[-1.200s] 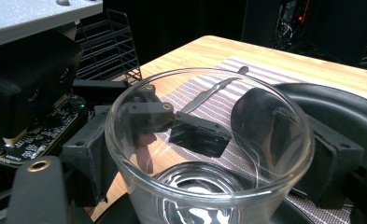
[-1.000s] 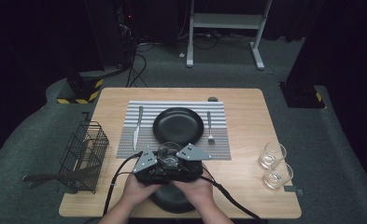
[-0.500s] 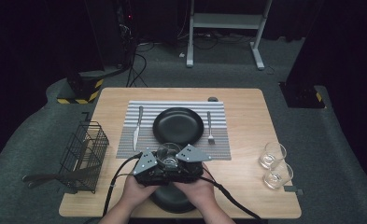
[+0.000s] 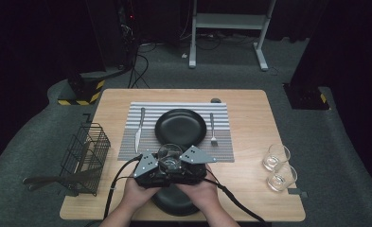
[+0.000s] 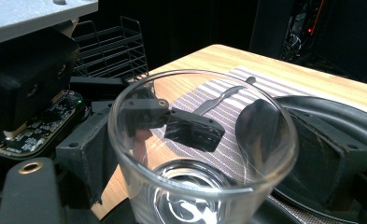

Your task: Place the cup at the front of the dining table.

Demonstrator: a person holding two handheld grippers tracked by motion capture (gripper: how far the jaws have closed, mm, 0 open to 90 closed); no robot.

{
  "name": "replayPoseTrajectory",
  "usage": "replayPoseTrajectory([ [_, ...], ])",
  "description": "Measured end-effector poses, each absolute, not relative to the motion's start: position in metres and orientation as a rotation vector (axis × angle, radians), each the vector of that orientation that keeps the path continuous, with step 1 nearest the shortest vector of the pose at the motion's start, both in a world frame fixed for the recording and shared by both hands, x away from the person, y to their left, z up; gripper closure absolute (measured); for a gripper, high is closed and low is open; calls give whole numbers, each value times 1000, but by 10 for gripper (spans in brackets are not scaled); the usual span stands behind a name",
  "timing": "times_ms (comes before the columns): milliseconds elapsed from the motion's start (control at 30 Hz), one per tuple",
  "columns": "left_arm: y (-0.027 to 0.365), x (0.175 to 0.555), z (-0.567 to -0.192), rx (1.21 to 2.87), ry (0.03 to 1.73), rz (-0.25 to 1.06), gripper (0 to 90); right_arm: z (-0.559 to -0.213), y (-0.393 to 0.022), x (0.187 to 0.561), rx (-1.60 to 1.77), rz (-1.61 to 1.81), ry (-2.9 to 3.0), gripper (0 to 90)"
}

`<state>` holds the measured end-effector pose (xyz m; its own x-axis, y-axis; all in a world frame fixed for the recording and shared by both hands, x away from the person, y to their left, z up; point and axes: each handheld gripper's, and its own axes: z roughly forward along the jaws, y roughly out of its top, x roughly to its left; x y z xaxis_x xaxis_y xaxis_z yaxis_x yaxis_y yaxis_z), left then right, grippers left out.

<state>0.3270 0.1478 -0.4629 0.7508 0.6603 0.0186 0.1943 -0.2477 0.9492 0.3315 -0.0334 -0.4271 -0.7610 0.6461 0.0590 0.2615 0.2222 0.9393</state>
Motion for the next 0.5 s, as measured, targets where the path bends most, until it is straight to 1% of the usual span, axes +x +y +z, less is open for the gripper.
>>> replayPoseTrajectory([
  [267,154,331,-464,1796,701,524,223,-426,-35,331,846,1553,2159,162],
  [500,164,336,-465,1766,747,527,223,-425,-37,330,847,1570,2157,196],
])
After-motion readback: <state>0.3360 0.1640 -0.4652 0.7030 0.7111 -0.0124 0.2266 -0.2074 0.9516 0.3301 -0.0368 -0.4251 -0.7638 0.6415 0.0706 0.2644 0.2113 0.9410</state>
